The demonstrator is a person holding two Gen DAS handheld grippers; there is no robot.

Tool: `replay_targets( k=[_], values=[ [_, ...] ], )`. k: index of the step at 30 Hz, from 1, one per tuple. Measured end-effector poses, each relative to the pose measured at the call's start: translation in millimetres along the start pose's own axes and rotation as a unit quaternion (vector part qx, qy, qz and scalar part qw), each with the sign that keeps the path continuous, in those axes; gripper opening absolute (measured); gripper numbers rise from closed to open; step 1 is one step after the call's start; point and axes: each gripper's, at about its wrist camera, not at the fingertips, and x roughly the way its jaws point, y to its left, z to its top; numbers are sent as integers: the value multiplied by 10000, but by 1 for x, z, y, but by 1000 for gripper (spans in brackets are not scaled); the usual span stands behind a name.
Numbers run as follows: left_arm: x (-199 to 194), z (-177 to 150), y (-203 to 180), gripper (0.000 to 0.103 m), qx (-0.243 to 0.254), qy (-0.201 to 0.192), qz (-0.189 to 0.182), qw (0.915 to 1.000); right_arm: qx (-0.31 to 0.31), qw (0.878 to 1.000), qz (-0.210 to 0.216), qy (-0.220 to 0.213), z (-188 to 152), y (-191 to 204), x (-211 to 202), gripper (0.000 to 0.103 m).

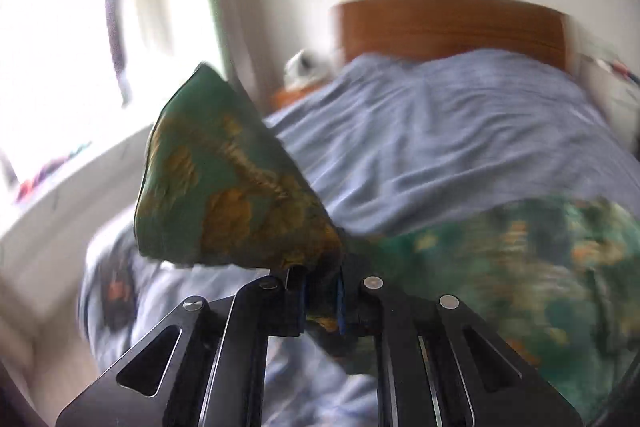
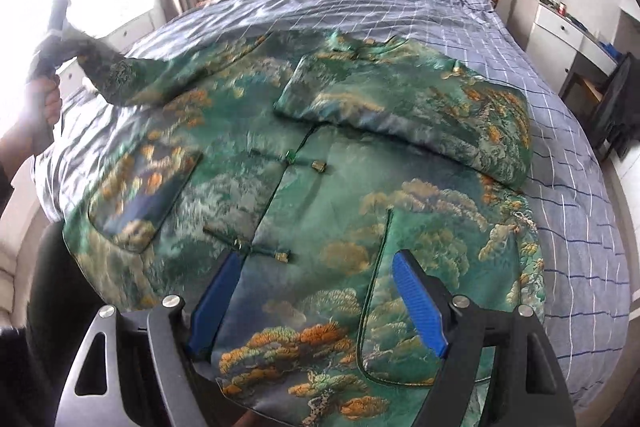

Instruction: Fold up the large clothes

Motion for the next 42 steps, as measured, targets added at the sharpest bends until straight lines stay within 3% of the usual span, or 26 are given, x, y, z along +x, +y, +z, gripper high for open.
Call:
replay_targets(
  k=[3, 7, 12, 15, 18, 20, 24, 26, 27, 28, 30, 34, 39, 42],
  values=[
    [-30, 14, -68, 9, 666, -380, -531, 9956, 179, 9997, -34, -137, 3, -11, -6, 80],
    [-47, 1, -148, 9, 1288, -413, -1092, 9848, 388, 9988, -105, -278, 2, -30, -15, 80],
    [-44, -49, -230, 9, 1916, 43, -1531, 9695, 703, 9966, -285, -324, -2, -63, -20, 80],
    [-31, -84, -258, 9, 2180, 405, -1580, 9622, 822, 9954, -324, -366, 1, -78, -19, 80],
    [-26, -104, -260, 9, 2286, 486, -1549, 9599, 910, 9946, -60, -487, 17, -91, -10, 80],
    [-30, -111, -255, 9, 2301, 450, -1537, 9599, 1187, 9907, 439, -494, 33, -102, 3, 80],
    [-39, -120, -254, 10, 2520, 236, -1482, 9560, 2041, 9612, 1802, -435, 86, -122, 50, 80],
    [-42, -128, -260, 20, 2752, 202, -1553, 9485, 2336, 9480, 2140, -292, 110, -126, 73, 80],
    [-47, -130, -262, 39, 2814, 220, -1650, 9450, 2475, 9393, 2363, -244, 125, -125, 85, 80],
    [-51, -133, -264, 69, 2885, 256, -1795, 9402, 2516, 9359, 2455, -216, 131, -124, 91, 80],
    [-64, -141, -261, 90, 2959, 79, -1986, 9343, 2603, 9278, 2671, -35, 147, -117, 108, 80],
    [-83, -153, -248, 89, 3080, 119, -2276, 9237, 2763, 9189, 2771, 504, 157, -107, 150, 80],
    [-94, -152, -209, 89, 2596, 492, -2587, 9291, 2789, 9125, 2875, 826, 160, -95, 186, 80],
    [-91, -145, -186, 89, 2149, 742, -2649, 9371, 2581, 9246, 2611, 1012, 167, -78, 206, 80]
  ],
)
